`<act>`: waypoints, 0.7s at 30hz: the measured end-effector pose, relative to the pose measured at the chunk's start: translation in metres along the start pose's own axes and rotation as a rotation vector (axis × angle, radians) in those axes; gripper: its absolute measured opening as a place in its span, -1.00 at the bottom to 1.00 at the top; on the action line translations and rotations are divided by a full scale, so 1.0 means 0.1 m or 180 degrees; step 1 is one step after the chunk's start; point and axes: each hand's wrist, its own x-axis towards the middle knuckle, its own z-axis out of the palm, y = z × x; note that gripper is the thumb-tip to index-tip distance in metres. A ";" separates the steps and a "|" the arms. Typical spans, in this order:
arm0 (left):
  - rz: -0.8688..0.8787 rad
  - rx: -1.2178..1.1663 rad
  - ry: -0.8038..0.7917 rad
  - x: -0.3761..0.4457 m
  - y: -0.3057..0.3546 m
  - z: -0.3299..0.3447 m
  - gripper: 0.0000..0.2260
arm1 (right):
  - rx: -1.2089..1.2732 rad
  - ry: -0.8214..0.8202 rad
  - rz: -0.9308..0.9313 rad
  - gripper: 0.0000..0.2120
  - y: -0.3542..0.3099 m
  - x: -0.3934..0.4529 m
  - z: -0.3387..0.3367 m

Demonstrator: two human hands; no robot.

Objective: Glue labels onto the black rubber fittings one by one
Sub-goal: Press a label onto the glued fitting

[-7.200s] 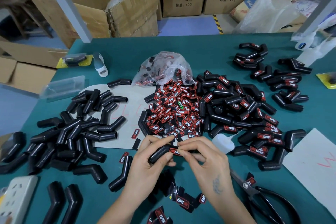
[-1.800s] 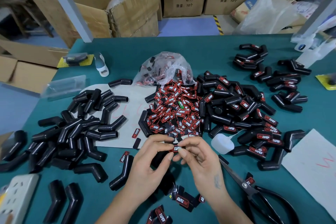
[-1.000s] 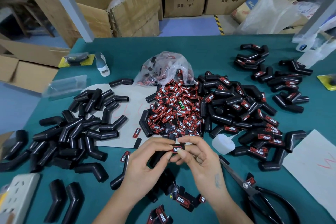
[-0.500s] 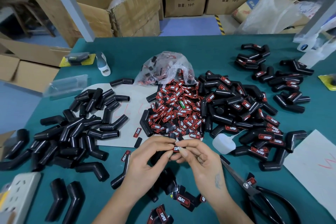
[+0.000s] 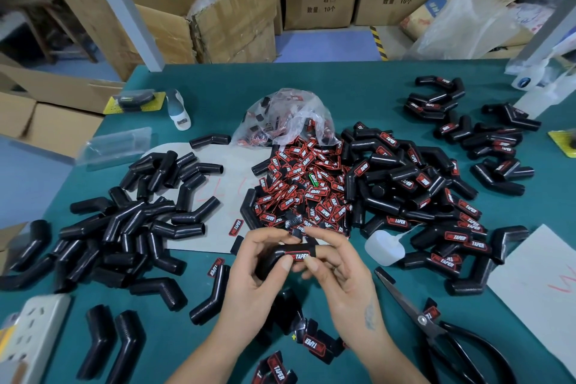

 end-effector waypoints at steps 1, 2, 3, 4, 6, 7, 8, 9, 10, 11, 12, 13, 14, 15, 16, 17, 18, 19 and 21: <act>0.0035 0.0013 0.0045 0.00 0.00 0.00 -0.77 | -0.0009 -0.0031 0.0018 -0.65 0.01 -0.01 0.00; 0.0093 0.0035 0.0068 0.00 0.00 0.01 -0.78 | -0.0023 -0.0058 0.0046 -0.64 0.02 -0.01 0.00; 0.0147 0.0058 0.0074 0.00 0.01 0.01 -0.79 | -0.0039 -0.0068 0.0080 -0.62 0.02 -0.01 0.00; 0.0194 0.0088 0.0068 -0.01 0.01 0.02 -0.79 | -0.0037 -0.0055 0.0119 -0.61 0.03 -0.01 0.00; 0.0278 0.0182 0.0055 -0.02 0.01 0.03 -0.78 | 0.0035 -0.0005 0.0185 -0.59 0.02 -0.01 0.01; 0.0317 0.0228 0.0052 -0.03 0.02 0.04 -0.77 | 0.0091 0.0012 0.0209 -0.58 0.02 0.00 0.01; 0.0351 0.0254 0.0051 -0.03 0.02 0.05 -0.76 | 0.0152 0.0021 0.0227 -0.58 0.01 0.00 0.01; 0.0372 0.0257 0.0049 -0.04 0.02 0.05 -0.75 | 0.0203 0.0026 0.0242 -0.58 0.01 0.00 0.01; 0.0383 0.0248 0.0046 -0.04 0.02 0.05 -0.75 | 0.0233 0.0027 0.0259 -0.58 0.00 0.00 0.01; 0.0393 0.0238 0.0046 -0.04 0.02 0.05 -0.75 | 0.0247 0.0026 0.0276 -0.58 0.00 0.00 0.00; 0.0405 0.0233 0.0048 -0.03 0.02 0.04 -0.75 | 0.0256 0.0022 0.0291 -0.58 0.00 0.00 0.00; 0.0414 0.0236 0.0053 -0.04 0.02 0.04 -0.74 | 0.0264 0.0017 0.0304 -0.57 0.00 0.00 0.00; 0.0417 0.0245 0.0061 -0.04 0.02 0.05 -0.74 | 0.0268 0.0010 0.0314 -0.57 0.00 0.00 -0.01; 0.0416 0.0250 0.0069 -0.04 0.01 0.05 -0.73 | 0.0276 0.0007 0.0316 -0.57 0.00 0.00 -0.01; 0.0410 0.0244 0.0076 -0.04 0.01 0.05 -0.74 | 0.0293 0.0008 0.0308 -0.56 0.01 0.00 -0.01; 0.0398 0.0232 0.0078 -0.04 0.01 0.06 -0.74 | 0.0317 0.0010 0.0298 -0.56 0.01 0.00 0.00; 0.0386 0.0227 0.0077 -0.04 0.01 0.05 -0.75 | 0.0333 0.0008 0.0292 -0.56 0.01 0.01 0.00; 0.0377 0.0228 0.0078 -0.04 0.01 0.05 -0.75 | 0.0335 -0.0002 0.0293 -0.56 0.01 0.01 0.00; 0.0375 0.0221 0.0080 -0.04 0.01 0.05 -0.75 | 0.0311 -0.0014 0.0295 -0.55 0.02 0.00 0.00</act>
